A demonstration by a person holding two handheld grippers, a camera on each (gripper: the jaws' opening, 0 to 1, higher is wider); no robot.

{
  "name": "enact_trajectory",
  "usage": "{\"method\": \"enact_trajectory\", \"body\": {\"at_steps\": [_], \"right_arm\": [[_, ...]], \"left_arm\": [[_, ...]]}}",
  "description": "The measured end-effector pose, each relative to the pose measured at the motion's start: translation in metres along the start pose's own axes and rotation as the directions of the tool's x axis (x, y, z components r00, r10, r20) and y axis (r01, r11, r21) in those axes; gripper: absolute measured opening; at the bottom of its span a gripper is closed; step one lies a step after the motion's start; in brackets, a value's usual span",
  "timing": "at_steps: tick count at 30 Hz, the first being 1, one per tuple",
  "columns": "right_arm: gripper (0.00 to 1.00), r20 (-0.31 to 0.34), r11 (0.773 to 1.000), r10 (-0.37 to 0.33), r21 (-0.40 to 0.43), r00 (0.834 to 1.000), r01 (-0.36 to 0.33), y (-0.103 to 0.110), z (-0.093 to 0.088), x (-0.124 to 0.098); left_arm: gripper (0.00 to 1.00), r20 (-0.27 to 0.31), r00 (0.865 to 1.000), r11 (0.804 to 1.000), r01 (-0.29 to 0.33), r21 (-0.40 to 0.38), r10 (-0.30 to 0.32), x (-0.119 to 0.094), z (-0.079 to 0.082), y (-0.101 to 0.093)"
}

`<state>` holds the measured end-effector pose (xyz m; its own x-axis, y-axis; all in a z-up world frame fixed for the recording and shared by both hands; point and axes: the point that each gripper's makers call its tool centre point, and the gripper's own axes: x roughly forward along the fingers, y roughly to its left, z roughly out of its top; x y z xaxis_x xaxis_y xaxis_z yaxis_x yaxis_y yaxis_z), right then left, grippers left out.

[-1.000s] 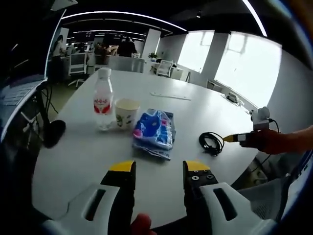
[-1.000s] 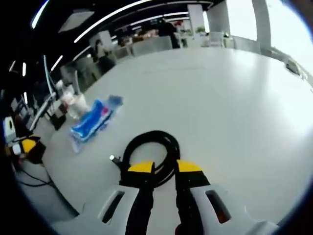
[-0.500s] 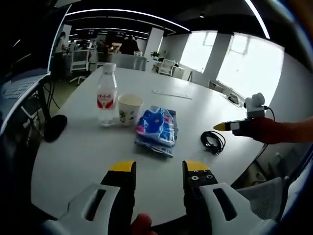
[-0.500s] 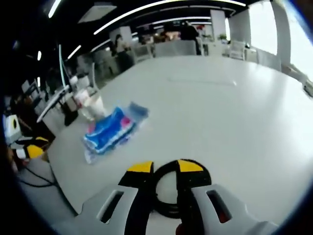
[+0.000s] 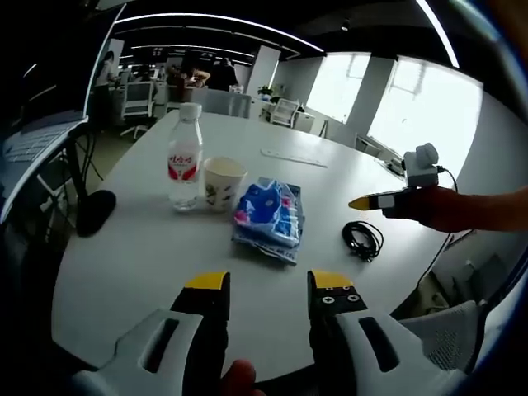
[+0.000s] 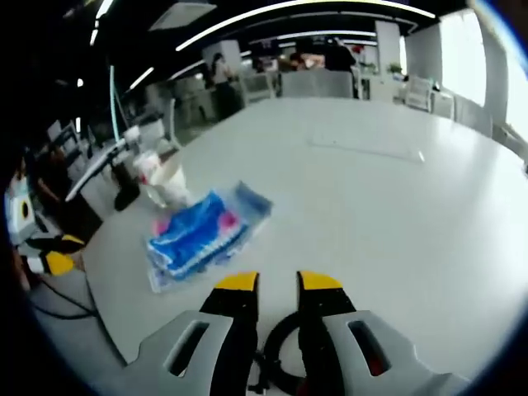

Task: Arrange the tabletop items into an orderly group along one side of the table until the central work area is clear of visible clutter.

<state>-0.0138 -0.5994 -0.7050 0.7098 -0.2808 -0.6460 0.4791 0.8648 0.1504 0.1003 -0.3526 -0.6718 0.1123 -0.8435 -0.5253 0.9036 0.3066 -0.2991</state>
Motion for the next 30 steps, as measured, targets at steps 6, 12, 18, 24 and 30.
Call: {"method": "enact_trajectory", "body": {"at_steps": [6,12,18,24,30], "right_arm": [[0.15,-0.012,0.999,0.026,-0.023,1.000,-0.026,0.009,0.006,0.013],[0.15,-0.023,0.998,0.051,-0.041,0.998,-0.052,0.016,0.013,0.024],[0.15,-0.034,0.995,0.074,-0.061,0.997,-0.076,0.021,0.019,0.036],[0.15,-0.057,0.988,0.113,-0.098,0.992,-0.118,0.030,0.026,0.050],[0.14,-0.082,0.974,0.164,-0.147,0.983,-0.174,0.042,0.036,0.062]], "left_arm": [[0.36,-0.006,1.000,1.000,0.002,-0.008,-0.002,0.002,-0.001,0.001],[0.36,-0.006,1.000,1.000,0.002,-0.025,-0.002,0.005,0.001,0.002],[0.35,-0.013,1.000,0.996,0.007,-0.089,-0.008,0.013,-0.002,0.001],[0.35,-0.017,0.999,0.989,0.034,-0.141,-0.037,0.029,0.003,-0.005],[0.33,-0.031,0.998,0.981,0.054,-0.184,-0.060,0.052,0.009,-0.016]]}}
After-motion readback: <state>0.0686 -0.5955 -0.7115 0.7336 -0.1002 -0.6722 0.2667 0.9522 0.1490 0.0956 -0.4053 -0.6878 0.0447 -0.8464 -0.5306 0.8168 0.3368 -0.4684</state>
